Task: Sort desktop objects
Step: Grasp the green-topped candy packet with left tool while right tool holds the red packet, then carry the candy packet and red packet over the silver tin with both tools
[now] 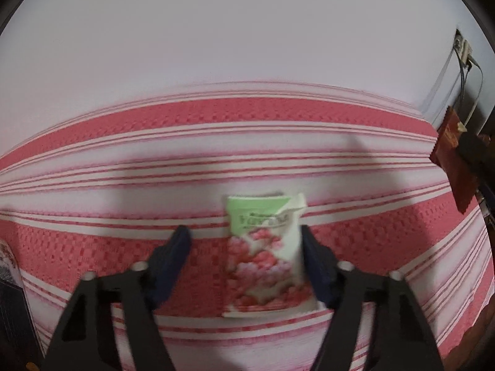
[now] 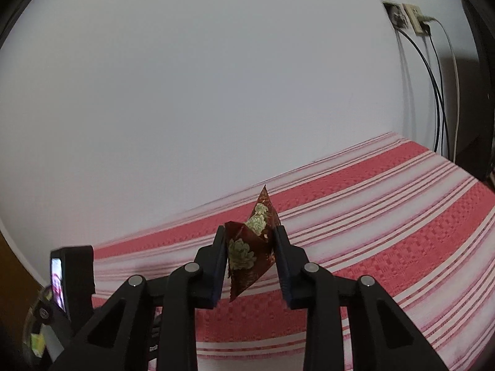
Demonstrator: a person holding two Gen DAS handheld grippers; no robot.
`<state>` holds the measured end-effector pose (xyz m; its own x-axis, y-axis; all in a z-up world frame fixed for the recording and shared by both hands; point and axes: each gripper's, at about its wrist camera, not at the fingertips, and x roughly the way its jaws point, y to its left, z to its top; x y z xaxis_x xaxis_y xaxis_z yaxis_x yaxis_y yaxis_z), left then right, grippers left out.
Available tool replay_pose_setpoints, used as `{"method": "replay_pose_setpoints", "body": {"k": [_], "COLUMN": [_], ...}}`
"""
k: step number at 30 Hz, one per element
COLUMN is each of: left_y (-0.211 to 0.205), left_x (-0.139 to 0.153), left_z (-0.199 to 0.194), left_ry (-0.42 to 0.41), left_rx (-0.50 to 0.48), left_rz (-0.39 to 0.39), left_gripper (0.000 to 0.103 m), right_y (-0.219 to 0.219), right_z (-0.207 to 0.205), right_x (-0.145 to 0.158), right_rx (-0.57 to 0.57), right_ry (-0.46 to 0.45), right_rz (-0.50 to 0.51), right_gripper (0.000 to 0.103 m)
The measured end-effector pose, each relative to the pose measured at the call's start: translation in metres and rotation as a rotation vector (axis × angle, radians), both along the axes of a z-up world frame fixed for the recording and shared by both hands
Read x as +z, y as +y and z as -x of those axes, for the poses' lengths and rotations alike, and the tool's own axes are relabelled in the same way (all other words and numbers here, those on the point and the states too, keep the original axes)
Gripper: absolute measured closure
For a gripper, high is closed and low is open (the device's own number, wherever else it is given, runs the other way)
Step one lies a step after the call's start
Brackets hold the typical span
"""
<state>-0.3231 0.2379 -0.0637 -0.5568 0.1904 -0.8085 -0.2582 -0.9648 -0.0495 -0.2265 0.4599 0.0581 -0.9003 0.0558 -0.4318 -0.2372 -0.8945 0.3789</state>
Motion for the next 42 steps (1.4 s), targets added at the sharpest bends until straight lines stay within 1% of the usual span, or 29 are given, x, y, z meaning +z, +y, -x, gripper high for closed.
{"method": "replay_pose_setpoints", "body": {"k": [1,2,4,5,6,8,9,11,12,14,17,18,20,23,27,29,31,34,35,38,40,41,42], "left_y": [0.002,0.004,0.008,0.005,0.0,-0.012,-0.02,-0.034,-0.025,-0.034,-0.041,-0.042,-0.045,-0.047,-0.049,-0.049,-0.048,-0.051,-0.041,-0.041,-0.043,-0.034,-0.035], "left_x": [0.001,0.001,0.001,0.001,0.001,0.006,0.011,0.021,0.029,0.042,0.047,0.049,0.052,0.054,0.054,0.053,0.053,0.055,0.057,0.054,0.056,0.058,0.058], "left_z": [-0.004,-0.006,-0.012,-0.012,-0.012,-0.012,-0.014,-0.021,-0.024,-0.037,-0.042,-0.046,-0.057,-0.062,-0.071,-0.074,-0.076,-0.079,-0.076,-0.078,-0.08,-0.078,-0.08], "left_ry": [0.02,0.037,0.072,0.07,0.068,0.085,0.106,0.154,0.184,0.246,0.276,0.281,0.319,0.367,0.397,0.414,0.434,0.439,0.437,0.438,0.451,0.456,0.462], "left_rx": [-0.023,-0.042,-0.057,-0.067,-0.078,-0.085,-0.085,-0.107,-0.111,-0.113,-0.103,-0.097,-0.07,-0.045,-0.01,0.009,0.024,0.035,0.04,0.049,0.059,0.063,0.065], "left_rz": [0.006,0.014,0.055,0.04,0.016,-0.07,-0.104,-0.159,-0.18,-0.229,-0.274,-0.272,-0.238,-0.203,-0.166,-0.136,-0.106,-0.101,-0.099,-0.088,-0.08,-0.077,-0.075], "left_gripper": [0.06,0.064,0.065,0.065,0.065,0.065,0.065,0.065,0.065,0.065,0.065,0.065,0.065,0.065,0.065,0.065,0.065,0.065,0.065,0.065,0.065,0.065,0.065], "right_y": [0.001,0.002,0.0,-0.003,-0.004,-0.007,-0.016,-0.019,-0.021,-0.024,-0.034,-0.034,-0.034,-0.031,-0.042,-0.051,-0.059,-0.069,-0.075,-0.083,-0.091,-0.094,-0.094], "right_z": [-0.005,-0.007,-0.009,-0.01,-0.011,-0.018,-0.011,-0.009,-0.011,-0.015,-0.016,-0.018,-0.02,-0.021,-0.023,-0.025,-0.026,-0.026,-0.027,-0.031,-0.035,-0.037,-0.039], "right_x": [-0.001,0.0,0.003,0.004,0.004,0.007,0.007,0.011,0.013,0.015,0.015,0.013,0.015,0.012,0.014,0.011,0.01,0.008,0.008,0.004,0.002,0.002,0.002], "right_rx": [0.001,0.004,0.012,0.017,0.023,0.025,0.023,0.021,0.019,0.012,-0.001,0.0,0.004,0.007,0.005,0.0,0.004,0.012,0.013,0.027,0.034,0.034,0.034], "right_ry": [0.009,0.022,0.044,0.055,0.066,0.086,0.093,0.113,0.123,0.133,0.136,0.138,0.148,0.168,0.2,0.202,0.201,0.197,0.196,0.196,0.191,0.191,0.191], "right_rz": [0.008,0.016,0.021,0.017,0.01,-0.011,-0.022,-0.037,-0.045,-0.062,-0.089,-0.091,-0.095,-0.113,-0.155,-0.196,-0.213,-0.236,-0.255,-0.283,-0.294,-0.301,-0.302], "right_gripper": [0.071,0.071,0.071,0.071,0.071,0.071,0.071,0.071,0.071,0.071,0.071,0.071,0.071,0.072,0.072,0.071,0.071,0.071,0.071,0.071,0.071,0.071,0.071]}}
